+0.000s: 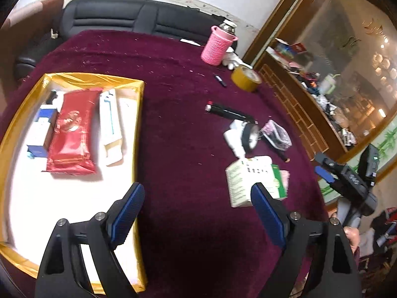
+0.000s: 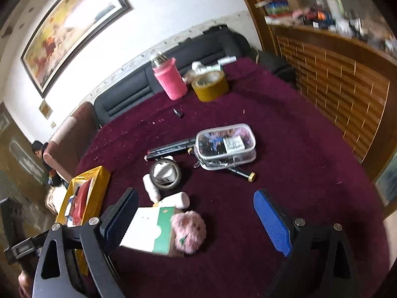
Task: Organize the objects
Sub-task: 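Grasp the green-and-white medicine box with the left tool, then hold the green box in the left tool while the right tool grasps the pink pom-pom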
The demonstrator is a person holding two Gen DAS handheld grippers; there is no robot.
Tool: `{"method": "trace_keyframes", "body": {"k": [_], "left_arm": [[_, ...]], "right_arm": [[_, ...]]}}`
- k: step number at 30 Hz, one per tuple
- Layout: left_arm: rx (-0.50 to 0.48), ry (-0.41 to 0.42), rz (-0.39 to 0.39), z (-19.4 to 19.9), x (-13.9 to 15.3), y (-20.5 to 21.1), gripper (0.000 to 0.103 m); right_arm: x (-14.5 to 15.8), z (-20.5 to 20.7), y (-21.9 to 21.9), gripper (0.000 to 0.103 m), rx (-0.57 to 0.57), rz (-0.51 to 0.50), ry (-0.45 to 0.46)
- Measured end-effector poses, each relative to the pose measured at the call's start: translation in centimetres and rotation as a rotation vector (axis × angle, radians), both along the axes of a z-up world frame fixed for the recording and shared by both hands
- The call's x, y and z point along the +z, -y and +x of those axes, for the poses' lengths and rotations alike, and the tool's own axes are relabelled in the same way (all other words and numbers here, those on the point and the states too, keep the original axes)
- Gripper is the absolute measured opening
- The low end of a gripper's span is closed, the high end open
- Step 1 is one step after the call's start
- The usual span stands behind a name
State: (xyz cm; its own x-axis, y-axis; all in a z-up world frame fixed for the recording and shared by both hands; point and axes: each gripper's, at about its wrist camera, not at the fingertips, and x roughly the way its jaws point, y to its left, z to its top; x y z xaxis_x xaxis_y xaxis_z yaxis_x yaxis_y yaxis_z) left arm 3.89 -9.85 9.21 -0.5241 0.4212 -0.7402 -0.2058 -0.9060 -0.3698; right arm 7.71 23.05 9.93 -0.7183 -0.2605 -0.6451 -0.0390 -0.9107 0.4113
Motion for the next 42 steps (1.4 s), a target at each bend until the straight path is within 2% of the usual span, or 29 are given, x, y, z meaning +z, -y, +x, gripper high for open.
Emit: {"method": "trace_keyframes", "body": {"k": [4, 8, 10, 11, 13, 16, 19, 22, 28, 33, 36, 41, 42], "left_arm": [[-0.016, 0.001, -0.041, -1.2, -0.3, -1.8, 0.087], [-0.074, 0.037, -0.011, -3.0, -1.8, -5.7, 0.087], [-0.123, 0.038, -0.002, -3.6, -2.2, -8.2, 0.087], [-0.148, 0.028, -0.013, -3.8, -2.3, -9.4, 0.087], [-0.199, -0.019, -0.047, -4.0, -2.3, -11.7, 0.087], [-0.284, -0.080, -0.109, -4.7, -2.8, -14.7, 0.086], [-0.393, -0.097, -0.171, -5.2, -4.1, -17.3, 0.086], [-0.466, -0.075, -0.214, -5.5, -5.5, -19.2, 0.088], [-0.566, -0.005, -0.161, -4.5, -6.1, -19.7, 0.090], [-0.672, 0.025, -0.143, -0.7, -5.5, -19.7, 0.090], [-0.690, -0.019, -0.206, 1.3, -5.7, -20.5, 0.090], [-0.682, -0.132, -0.408, 3.3, -7.2, -23.2, 0.090], [-0.680, -0.151, -0.423, 3.5, -7.5, -23.5, 0.090]], "right_arm": [[-3.7, -1.9, -0.4, 0.096, 0.003, -0.023, 0.036], [-5.9, -1.8, -2.4, 0.096, -0.059, -0.064, 0.001], [-6.6, -2.1, -3.6, 0.096, -0.094, -0.119, 0.033], [-6.7, -2.1, -4.3, 0.096, -0.102, -0.168, 0.024], [-6.8, -1.9, -5.3, 0.096, -0.137, -0.186, 0.022], [-7.6, -2.2, -6.0, 0.096, -0.126, -0.265, 0.046], [-7.4, -2.5, -5.7, 0.097, -0.113, -0.250, 0.047], [-7.3, -2.5, -5.2, 0.098, -0.104, -0.228, 0.048], [-7.3, -2.6, -4.5, 0.100, -0.087, -0.167, 0.049], [-7.6, -2.8, -4.5, 0.102, -0.082, -0.169, 0.047], [-7.6, -2.8, -4.5, 0.102, -0.080, -0.160, 0.049], [-7.5, -2.8, -4.4, 0.102, -0.079, -0.153, 0.050], [-7.5, -2.8, -4.3, 0.102, -0.079, -0.147, 0.050]]}}
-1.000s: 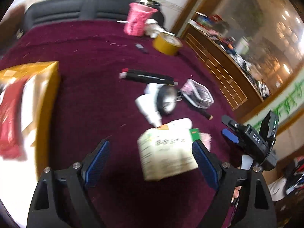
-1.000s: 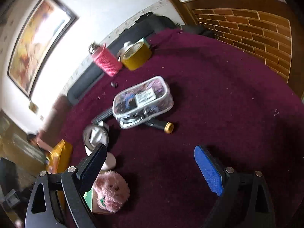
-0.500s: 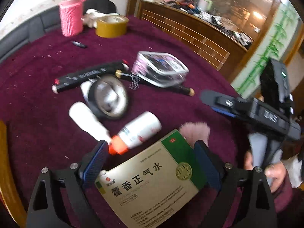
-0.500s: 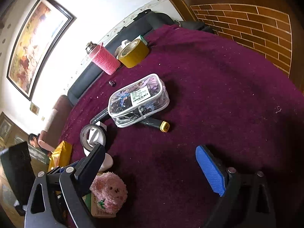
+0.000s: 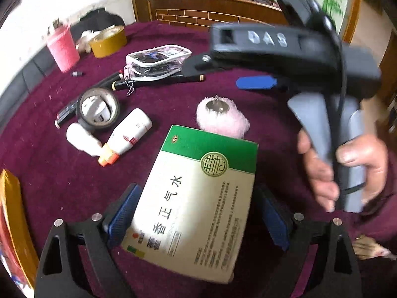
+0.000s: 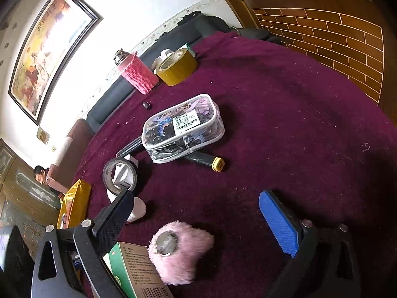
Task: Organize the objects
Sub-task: 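Hold the green box in the left tool while the right tool grasps the pink pom-pom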
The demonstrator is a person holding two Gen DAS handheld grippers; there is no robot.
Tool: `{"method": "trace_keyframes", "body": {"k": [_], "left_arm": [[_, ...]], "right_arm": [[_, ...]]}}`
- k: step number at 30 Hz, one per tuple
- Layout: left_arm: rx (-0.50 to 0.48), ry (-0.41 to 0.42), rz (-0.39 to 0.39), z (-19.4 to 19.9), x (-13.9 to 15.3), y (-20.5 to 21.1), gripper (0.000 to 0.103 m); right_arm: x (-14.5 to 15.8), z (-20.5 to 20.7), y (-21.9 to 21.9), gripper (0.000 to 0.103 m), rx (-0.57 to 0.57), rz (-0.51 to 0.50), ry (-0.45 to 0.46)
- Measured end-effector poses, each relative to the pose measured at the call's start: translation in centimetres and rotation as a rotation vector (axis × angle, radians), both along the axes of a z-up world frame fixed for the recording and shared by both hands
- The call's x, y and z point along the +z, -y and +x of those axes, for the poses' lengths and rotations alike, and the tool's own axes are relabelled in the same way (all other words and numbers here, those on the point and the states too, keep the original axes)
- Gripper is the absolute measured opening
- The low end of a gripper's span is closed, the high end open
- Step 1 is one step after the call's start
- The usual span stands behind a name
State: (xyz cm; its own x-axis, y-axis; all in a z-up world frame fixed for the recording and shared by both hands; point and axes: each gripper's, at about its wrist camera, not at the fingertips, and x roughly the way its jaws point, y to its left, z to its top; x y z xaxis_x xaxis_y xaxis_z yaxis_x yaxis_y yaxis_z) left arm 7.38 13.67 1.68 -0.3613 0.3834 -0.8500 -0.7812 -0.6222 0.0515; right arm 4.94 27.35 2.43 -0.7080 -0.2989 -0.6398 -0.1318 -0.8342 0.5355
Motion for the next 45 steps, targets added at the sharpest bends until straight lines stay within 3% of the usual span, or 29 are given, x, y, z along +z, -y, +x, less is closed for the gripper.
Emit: {"method": "trace_keyframes", "body": {"k": [4, 12, 13, 15, 16, 23, 29, 32, 37, 42, 45], "left_arm": [[0.041, -0.050, -0.005, 0.3, -1.0, -0.7, 0.090], [0.161, -0.020, 0.044, -1.0, -1.1, -0.1, 0.090], [0.178, -0.024, 0.040, -1.1, -1.2, -0.1, 0.087], [0.195, -0.005, 0.067, -1.0, -1.0, 0.6, 0.070], [0.209, -0.001, 0.074, -1.1, -0.7, 0.9, 0.069], [0.317, 0.016, 0.276, -0.9, 2.9, 6.1, 0.069], [0.370, 0.003, 0.370, 1.2, 5.3, 10.6, 0.069], [0.390, -0.014, 0.366, 2.3, 5.9, 12.4, 0.069], [0.435, 0.010, 0.397, 2.6, 5.5, 14.5, 0.069], [0.460, 0.017, 0.403, 2.6, 5.0, 15.7, 0.069], [0.469, 0.015, 0.403, 2.7, 4.8, 16.5, 0.069]], "right_arm": [[0.0, 0.0, 0.2, 0.102, 0.000, 0.014, 0.002], [0.1, -0.1, 0.5, 0.102, -0.003, 0.041, 0.005], [0.1, 0.0, 0.6, 0.102, -0.005, 0.046, 0.006], [0.1, -0.1, 0.8, 0.102, -0.007, 0.059, 0.007], [0.1, -0.1, 0.9, 0.102, -0.007, 0.067, 0.009], [0.0, -0.2, 1.3, 0.102, -0.008, 0.098, 0.016], [0.0, -0.2, 1.2, 0.102, -0.006, 0.095, 0.026], [0.8, 0.3, 1.9, 0.102, 0.011, 0.177, 0.078], [2.5, 2.0, 3.3, 0.102, 0.058, 0.256, 0.071], [1.8, 2.2, 7.0, 0.099, 0.089, 0.448, 0.126], [0.8, 1.7, 8.1, 0.077, 0.069, 0.507, 0.157]]}}
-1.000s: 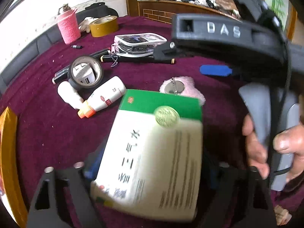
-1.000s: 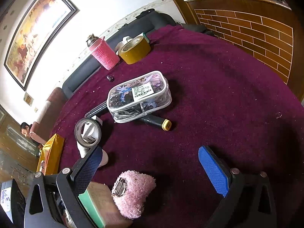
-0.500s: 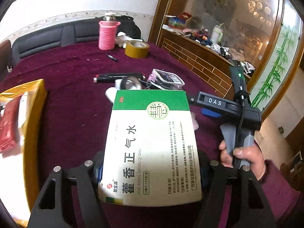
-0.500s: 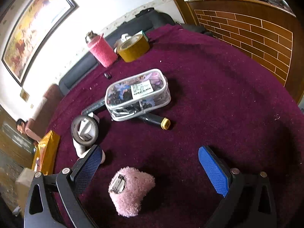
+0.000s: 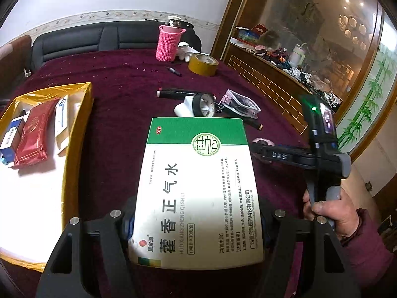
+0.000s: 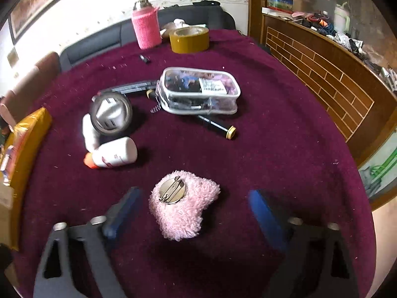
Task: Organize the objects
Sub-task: 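Hold the green box in the left tool while the right tool grasps the pink pom-pom, then carry the green box and pink pom-pom into the tray and open both tools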
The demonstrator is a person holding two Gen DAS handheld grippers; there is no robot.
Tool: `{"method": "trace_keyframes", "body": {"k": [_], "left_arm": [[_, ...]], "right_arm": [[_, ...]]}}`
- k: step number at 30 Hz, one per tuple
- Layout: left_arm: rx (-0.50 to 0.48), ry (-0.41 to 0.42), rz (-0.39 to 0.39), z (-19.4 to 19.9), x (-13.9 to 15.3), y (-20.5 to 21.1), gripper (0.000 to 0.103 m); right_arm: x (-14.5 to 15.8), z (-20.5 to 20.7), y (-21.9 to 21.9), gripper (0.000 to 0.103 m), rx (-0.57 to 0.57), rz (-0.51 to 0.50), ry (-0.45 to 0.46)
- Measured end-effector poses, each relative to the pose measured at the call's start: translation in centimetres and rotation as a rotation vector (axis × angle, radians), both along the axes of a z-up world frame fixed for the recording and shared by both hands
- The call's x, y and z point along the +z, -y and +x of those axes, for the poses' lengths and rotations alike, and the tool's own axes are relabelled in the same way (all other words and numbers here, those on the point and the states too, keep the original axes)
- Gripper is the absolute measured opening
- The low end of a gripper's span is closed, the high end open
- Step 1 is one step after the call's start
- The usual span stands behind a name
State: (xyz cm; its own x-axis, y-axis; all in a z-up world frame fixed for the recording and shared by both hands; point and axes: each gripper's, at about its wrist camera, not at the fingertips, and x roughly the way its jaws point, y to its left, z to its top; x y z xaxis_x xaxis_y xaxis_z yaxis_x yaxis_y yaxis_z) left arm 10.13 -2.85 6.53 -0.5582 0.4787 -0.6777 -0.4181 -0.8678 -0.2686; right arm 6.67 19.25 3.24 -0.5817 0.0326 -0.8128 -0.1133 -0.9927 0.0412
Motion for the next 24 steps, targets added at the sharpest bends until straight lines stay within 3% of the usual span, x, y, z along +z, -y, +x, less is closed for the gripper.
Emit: {"method": "trace_keyframes", "body": {"k": [1, 5, 10, 17, 24], "left_arm": [[0.004, -0.001, 0.002, 0.0, 0.0, 0.3, 0.069], [0.035, -0.001, 0.013, -0.1, -0.3, 1.9, 0.069], [0.101, 0.015, 0.013, 0.0, -0.4, 4.8, 0.069], [0.243, -0.013, 0.026, 1.3, 1.9, 11.8, 0.069], [0.361, -0.085, -0.101, 0.5, 4.1, 16.8, 0.069]], "right_arm": [[-0.3, -0.2, 0.0, 0.065, -0.012, 0.008, 0.010], [-0.5, -0.2, 0.0, 0.047, -0.017, -0.017, -0.006], [0.5, 0.4, 0.6, 0.045, 0.014, -0.052, -0.025], [4.2, 2.0, 3.8, 0.045, 0.139, -0.158, -0.079], [8.5, 2.3, 11.7, 0.045, 0.360, -0.250, -0.124]]}}
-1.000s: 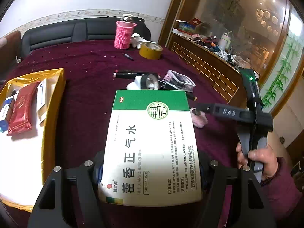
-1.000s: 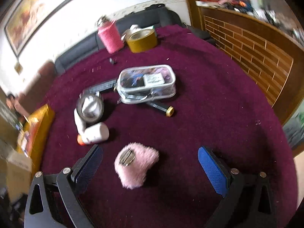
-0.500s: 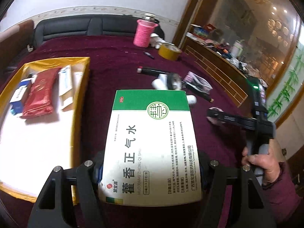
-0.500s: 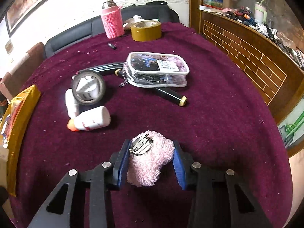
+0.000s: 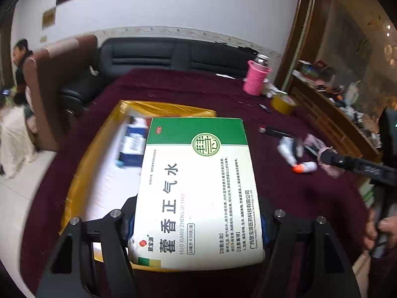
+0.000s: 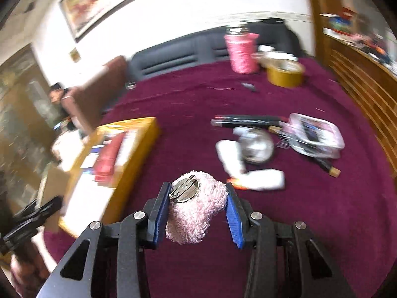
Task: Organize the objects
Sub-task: 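Carry the green box and pink pom-pom into the tray and open both tools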
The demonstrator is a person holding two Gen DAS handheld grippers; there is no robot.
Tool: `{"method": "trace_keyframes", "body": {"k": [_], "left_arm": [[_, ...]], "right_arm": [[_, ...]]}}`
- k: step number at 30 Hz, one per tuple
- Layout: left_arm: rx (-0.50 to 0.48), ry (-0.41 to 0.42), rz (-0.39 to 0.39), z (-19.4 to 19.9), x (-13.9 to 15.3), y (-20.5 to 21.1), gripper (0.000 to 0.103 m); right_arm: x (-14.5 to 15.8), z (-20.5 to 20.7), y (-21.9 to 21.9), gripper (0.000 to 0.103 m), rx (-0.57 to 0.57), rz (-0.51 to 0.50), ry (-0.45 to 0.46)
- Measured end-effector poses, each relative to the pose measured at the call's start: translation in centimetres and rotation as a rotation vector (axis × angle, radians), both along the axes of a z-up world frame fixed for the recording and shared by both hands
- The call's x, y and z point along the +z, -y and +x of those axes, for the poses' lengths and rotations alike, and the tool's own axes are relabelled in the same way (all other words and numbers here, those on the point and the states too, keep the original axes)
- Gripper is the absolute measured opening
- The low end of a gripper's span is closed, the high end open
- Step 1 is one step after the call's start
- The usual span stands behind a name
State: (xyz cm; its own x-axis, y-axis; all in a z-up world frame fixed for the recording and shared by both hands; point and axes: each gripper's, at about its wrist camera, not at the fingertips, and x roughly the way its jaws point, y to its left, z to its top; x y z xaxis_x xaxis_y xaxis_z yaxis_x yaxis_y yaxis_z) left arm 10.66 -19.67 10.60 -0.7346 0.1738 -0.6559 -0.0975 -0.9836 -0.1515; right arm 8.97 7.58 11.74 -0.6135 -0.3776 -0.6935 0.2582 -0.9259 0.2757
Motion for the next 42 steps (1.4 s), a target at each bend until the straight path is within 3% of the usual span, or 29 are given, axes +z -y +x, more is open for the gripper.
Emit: {"method": "trace_keyframes", "body": {"k": [7, 11, 17, 25, 42], "left_arm": [[0.044, 0.052, -0.059, -2.0, -2.1, 2.5, 0.070], [0.056, 0.100, -0.043, -3.7, -3.9, 3.3, 0.070], [0.075, 0.158, -0.016, -5.2, -5.9, 4.3, 0.069], [0.085, 0.193, 0.018, -5.9, -7.5, 4.9, 0.070], [0.077, 0.232, -0.011, -5.7, -8.2, 4.4, 0.071]], "right_arm": [[0.4, -1.4, 9.6, 0.046, 0.214, -0.074, 0.078], [-1.0, -2.3, 15.1, 0.046, 0.283, -0.043, 0.123], [-3.4, -3.4, 19.8, 0.046, 0.321, 0.031, 0.173], [-5.8, -4.4, 21.7, 0.046, 0.318, 0.126, 0.191], [-7.2, -4.9, 22.7, 0.049, 0.312, 0.190, 0.182]]}}
